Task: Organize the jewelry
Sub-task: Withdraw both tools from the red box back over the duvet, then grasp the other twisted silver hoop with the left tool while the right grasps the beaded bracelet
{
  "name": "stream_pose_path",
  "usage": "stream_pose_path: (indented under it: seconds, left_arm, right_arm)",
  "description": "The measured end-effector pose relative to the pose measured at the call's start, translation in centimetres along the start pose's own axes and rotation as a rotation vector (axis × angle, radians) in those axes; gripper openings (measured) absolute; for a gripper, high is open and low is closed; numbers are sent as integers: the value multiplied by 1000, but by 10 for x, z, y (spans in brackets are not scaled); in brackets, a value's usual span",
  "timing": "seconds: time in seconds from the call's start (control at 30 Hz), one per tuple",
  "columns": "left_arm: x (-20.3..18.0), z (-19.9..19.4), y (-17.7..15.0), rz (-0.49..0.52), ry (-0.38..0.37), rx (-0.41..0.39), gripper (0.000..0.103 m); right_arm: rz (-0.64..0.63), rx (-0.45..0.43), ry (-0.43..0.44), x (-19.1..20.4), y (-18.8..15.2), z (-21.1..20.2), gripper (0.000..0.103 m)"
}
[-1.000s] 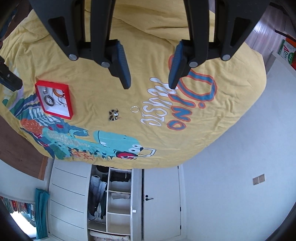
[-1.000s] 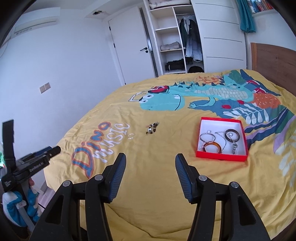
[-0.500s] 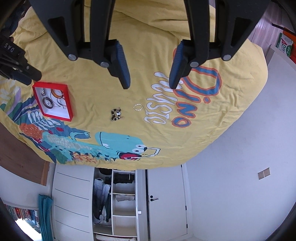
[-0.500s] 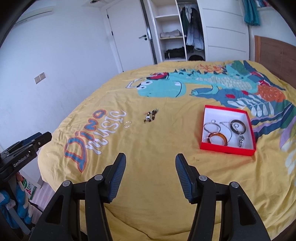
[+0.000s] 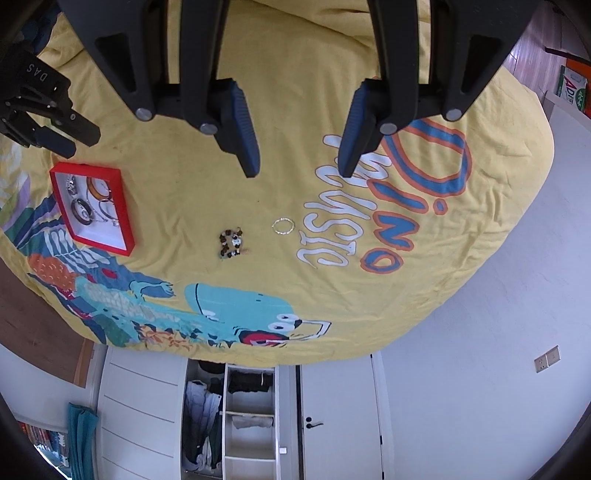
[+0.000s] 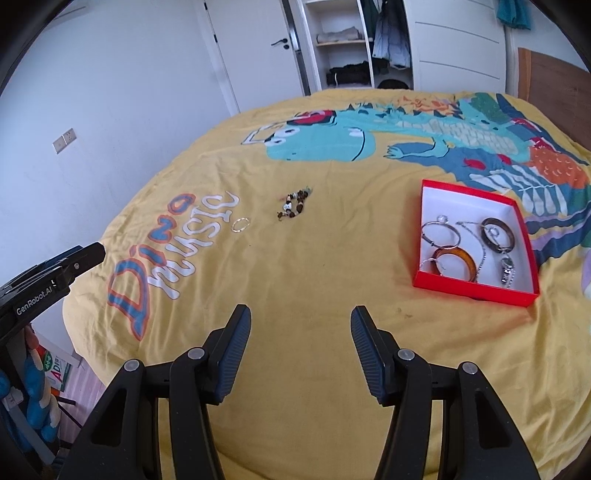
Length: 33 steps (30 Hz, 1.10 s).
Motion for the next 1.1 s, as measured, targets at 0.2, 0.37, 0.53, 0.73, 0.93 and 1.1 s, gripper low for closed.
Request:
stream_pose_path:
  seconds: [0.2,0.37,0.53,0.73,0.93,1.1]
  left_arm:
    - [-12,29,0,11,6,47,42]
    - [-21,45,0,19,2,68,42]
    - [-27,59,2,24,-2,84,42]
    - [-30,83,3,23,-6,104,42]
    - [-16,137,5,-69,-64,160,42]
    - [-15,191,15,-123,-128,228,42]
  right_arm:
    - [21,40,5,-16,3,27,58]
    - [32,65,4,-28,2,43,58]
    - [26,89,-2,-36,3,57,58]
    - [-4,117,11,-36,11,78,58]
    - [-49,130,40,-31,46,117,58]
    - [-57,131,56,-36,81,162,58]
Point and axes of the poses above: each gripper's, at about its wrist camera, not at the fingertips, and z roughly the way its jaws point, x to its left, y to its top, the point moved 8 cm from there along z, roughly the way its jaws point, and after that the axes turned 14 degrees about y, right-handed, at the moved point
